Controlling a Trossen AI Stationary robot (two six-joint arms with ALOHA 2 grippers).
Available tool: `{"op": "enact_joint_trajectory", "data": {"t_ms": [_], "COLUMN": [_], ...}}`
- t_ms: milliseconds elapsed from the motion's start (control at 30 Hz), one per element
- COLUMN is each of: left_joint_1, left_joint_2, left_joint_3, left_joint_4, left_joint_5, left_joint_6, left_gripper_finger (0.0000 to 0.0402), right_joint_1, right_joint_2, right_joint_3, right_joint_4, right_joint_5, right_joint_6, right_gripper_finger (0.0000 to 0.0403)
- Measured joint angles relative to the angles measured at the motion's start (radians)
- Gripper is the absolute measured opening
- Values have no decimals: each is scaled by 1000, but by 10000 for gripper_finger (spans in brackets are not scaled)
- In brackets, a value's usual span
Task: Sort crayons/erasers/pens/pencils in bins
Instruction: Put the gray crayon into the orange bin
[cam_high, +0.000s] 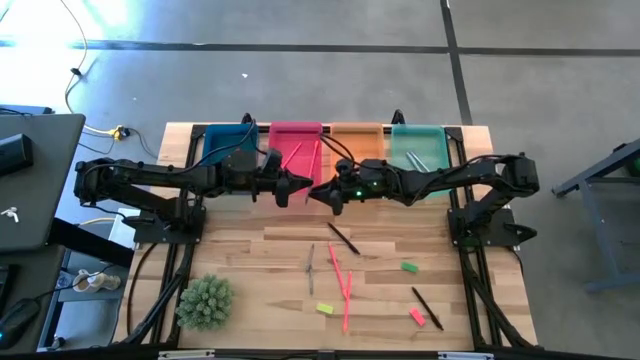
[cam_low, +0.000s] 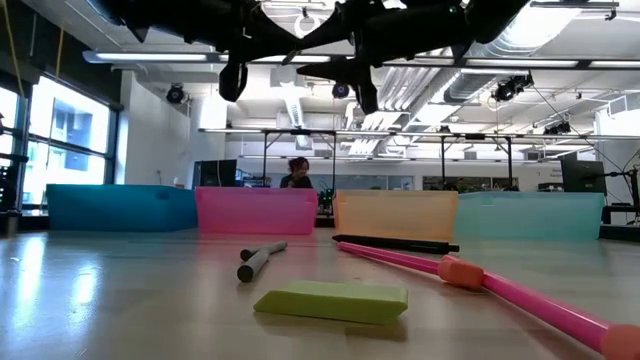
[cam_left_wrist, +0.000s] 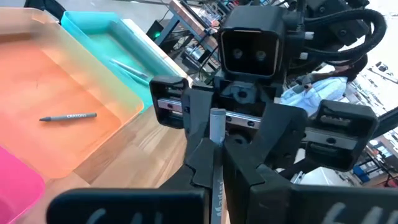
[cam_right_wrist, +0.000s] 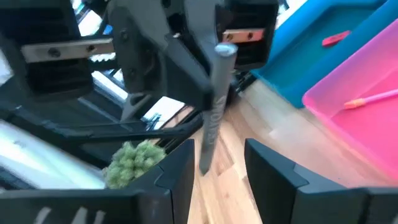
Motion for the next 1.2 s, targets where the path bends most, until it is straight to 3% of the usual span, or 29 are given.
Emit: {"op": "enact_joint_trajectory", "data": {"t_ms": [567, 700, 900, 1200], "left_joint_1": [0, 1, 0, 0], "left_joint_2": [0, 0, 0, 0], "left_joint_3": [0, 0, 0, 0], "left_joint_4": [87, 89, 87, 83], "left_joint_5": [-50, -55, -80, -108], "left_joint_6": [16, 16, 18, 55], "left_gripper_finger": [1, 1, 2, 44], "right_joint_1": [-3, -3, -3, -3], "right_joint_2": [0, 0, -1, -1], "right_joint_3": [0, 0, 0, 0], "right_joint_4": [78, 87, 91, 79], "right_joint_5": [75, 76, 70, 67], "right_joint_6": [-8, -8, -8, -14], "right_gripper_finger": [130, 97, 17, 13]}}
